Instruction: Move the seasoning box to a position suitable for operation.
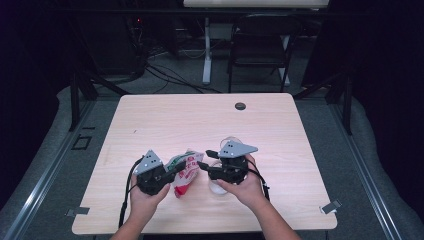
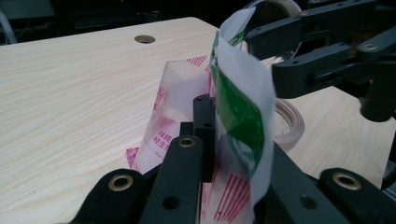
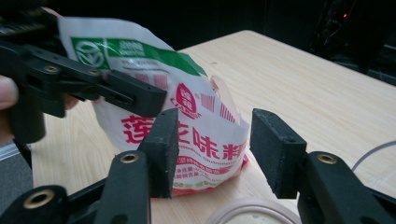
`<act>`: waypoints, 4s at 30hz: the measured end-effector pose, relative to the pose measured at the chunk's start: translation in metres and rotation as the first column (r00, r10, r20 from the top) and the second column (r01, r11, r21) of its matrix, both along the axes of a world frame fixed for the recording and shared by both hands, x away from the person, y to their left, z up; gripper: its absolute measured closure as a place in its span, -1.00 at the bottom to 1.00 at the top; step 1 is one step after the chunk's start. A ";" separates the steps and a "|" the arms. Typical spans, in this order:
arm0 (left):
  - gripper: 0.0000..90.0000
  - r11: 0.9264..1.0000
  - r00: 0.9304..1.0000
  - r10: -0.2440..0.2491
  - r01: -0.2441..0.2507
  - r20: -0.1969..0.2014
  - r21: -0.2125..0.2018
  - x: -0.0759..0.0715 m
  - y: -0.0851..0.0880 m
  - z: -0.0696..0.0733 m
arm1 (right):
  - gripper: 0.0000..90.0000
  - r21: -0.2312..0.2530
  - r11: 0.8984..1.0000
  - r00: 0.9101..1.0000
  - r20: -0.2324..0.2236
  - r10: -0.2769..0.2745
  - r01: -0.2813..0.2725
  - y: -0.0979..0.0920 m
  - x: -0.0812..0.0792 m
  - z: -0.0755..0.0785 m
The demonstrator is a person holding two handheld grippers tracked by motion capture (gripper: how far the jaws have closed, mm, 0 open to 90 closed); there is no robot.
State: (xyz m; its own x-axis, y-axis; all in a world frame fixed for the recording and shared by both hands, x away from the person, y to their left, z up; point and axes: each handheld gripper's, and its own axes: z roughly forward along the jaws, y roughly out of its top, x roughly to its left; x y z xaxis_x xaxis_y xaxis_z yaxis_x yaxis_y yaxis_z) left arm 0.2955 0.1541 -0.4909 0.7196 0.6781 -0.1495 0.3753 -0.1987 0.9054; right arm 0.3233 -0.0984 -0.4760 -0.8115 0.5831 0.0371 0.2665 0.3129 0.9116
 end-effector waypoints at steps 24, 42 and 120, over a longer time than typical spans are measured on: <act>0.61 0.999 1.000 -0.015 0.015 0.005 0.033 -0.012 -0.007 -0.010 | 0.87 -0.025 0.998 0.997 -0.057 0.054 -0.056 -0.001 0.010 -0.008; -0.13 0.992 0.998 0.051 -0.046 -0.041 0.115 -0.006 -0.008 -0.059 | 1.00 -0.035 0.998 0.997 -0.052 0.053 -0.055 0.002 0.011 -0.007; -0.13 0.939 0.983 0.128 -0.077 -0.132 0.336 0.023 -0.034 -0.096 | 0.91 -0.060 0.998 1.000 -0.022 0.020 -0.021 -0.001 -0.002 -0.010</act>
State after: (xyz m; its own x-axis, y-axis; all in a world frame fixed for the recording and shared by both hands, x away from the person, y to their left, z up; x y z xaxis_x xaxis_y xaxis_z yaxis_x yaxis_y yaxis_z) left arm 0.3183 0.1198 -0.5873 0.6301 0.7765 -0.0066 0.5356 -0.4284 0.7278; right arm 0.3212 -0.0990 -0.4862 -0.8226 0.5683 0.0201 0.2789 0.3724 0.8852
